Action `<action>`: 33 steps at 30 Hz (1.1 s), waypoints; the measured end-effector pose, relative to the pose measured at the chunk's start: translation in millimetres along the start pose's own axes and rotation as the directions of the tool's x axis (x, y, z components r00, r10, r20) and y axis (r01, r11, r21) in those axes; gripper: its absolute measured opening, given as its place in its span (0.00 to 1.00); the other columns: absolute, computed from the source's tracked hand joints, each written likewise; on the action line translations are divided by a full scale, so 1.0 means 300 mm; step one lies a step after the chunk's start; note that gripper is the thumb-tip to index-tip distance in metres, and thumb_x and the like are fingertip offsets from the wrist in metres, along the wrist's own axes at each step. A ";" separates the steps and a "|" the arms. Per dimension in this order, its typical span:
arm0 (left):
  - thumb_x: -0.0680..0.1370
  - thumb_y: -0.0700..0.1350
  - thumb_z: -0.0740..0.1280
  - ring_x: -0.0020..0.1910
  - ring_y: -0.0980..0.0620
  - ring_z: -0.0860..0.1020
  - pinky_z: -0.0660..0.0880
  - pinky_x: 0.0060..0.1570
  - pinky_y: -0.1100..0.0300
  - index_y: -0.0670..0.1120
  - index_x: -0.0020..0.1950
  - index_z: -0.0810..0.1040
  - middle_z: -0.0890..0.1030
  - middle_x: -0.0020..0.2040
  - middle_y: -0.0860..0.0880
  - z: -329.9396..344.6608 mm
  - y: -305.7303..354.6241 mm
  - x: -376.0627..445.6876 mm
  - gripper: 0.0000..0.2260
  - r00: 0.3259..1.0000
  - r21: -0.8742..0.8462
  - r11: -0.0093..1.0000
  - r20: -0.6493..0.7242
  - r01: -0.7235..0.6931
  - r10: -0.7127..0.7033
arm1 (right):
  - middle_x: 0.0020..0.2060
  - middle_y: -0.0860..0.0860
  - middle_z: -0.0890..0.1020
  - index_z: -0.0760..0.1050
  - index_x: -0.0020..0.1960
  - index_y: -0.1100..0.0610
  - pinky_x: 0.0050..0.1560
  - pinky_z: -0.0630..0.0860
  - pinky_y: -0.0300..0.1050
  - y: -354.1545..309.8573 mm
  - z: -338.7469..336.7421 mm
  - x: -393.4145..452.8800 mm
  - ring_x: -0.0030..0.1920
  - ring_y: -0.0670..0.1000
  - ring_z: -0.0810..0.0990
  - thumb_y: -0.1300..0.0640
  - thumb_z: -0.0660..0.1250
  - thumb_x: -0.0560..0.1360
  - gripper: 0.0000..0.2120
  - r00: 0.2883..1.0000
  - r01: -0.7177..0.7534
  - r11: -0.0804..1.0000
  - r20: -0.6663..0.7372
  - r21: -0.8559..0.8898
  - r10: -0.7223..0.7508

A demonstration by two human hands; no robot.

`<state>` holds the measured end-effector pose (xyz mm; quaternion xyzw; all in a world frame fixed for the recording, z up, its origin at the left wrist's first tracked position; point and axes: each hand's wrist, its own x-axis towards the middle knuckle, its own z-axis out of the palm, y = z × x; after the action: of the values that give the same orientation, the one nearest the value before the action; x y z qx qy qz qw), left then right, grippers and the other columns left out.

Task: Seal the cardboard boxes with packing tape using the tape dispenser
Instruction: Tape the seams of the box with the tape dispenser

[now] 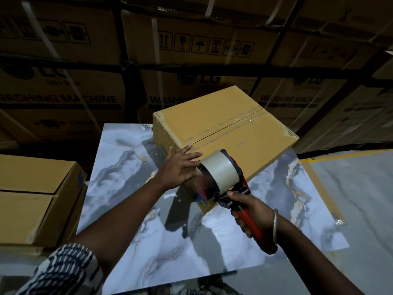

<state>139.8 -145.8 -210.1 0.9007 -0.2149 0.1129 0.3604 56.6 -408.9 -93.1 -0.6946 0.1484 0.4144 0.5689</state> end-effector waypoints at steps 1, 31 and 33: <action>0.75 0.69 0.60 0.77 0.51 0.59 0.45 0.67 0.25 0.49 0.52 0.85 0.75 0.70 0.54 -0.001 0.004 0.001 0.27 1.000 0.004 1.000 -0.024 -0.006 0.007 | 0.29 0.50 0.66 0.73 0.51 0.57 0.27 0.55 0.43 -0.001 0.003 0.000 0.26 0.48 0.61 0.36 0.74 0.63 0.29 1.000 0.000 1.000 -0.003 0.003 0.000; 0.80 0.56 0.60 0.78 0.51 0.58 0.47 0.67 0.22 0.50 0.60 0.82 0.68 0.73 0.59 0.049 0.050 -0.019 0.17 0.990 0.007 0.991 0.058 -0.133 0.132 | 0.27 0.53 0.68 0.73 0.42 0.61 0.23 0.58 0.40 0.095 -0.017 -0.020 0.23 0.50 0.64 0.43 0.72 0.69 0.20 0.997 0.076 0.995 -0.012 0.063 -0.075; 0.79 0.59 0.62 0.78 0.57 0.55 0.50 0.65 0.20 0.52 0.56 0.84 0.68 0.72 0.62 0.070 0.037 -0.023 0.16 0.995 -0.005 0.996 0.046 -0.086 0.086 | 0.28 0.53 0.69 0.74 0.46 0.60 0.22 0.59 0.40 0.099 -0.016 -0.017 0.24 0.50 0.64 0.42 0.70 0.68 0.22 0.996 0.089 0.993 -0.014 0.073 -0.088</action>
<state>129.6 -165.5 -220.9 0.8923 -0.2617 0.1072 0.3517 35.4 -423.8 -109.0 -0.6814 0.1358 0.3791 0.6112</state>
